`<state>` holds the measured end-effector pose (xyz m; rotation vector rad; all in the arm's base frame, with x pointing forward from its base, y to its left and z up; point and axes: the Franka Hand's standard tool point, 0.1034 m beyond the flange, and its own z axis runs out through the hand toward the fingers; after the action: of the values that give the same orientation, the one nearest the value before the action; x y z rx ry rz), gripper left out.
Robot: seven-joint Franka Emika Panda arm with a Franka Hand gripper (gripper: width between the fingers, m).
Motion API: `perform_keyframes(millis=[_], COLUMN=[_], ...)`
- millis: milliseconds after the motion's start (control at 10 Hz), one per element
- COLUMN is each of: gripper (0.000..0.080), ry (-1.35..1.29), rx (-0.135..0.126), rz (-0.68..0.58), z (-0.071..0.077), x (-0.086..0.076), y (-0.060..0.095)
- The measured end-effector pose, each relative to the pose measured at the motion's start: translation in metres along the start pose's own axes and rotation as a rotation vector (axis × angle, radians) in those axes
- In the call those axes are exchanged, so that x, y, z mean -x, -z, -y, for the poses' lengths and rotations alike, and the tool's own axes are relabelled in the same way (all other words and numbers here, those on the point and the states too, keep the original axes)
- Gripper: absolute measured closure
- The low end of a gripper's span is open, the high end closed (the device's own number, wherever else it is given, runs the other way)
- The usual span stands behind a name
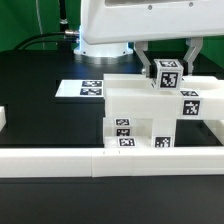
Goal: Assemble chair
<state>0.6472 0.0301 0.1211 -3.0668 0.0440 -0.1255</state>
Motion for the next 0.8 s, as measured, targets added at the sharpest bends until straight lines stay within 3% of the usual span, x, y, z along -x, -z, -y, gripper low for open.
perform_keyframes(millis=[500, 800], gripper=[0.0517, 0.0515], ry=[-0.166, -0.411], rx=[0.001, -0.003], rz=[-0.002, -0.039], z=[-0.0019, -0.0026], x=[-0.0003, 0.0001], y=[-0.0001, -0.0005])
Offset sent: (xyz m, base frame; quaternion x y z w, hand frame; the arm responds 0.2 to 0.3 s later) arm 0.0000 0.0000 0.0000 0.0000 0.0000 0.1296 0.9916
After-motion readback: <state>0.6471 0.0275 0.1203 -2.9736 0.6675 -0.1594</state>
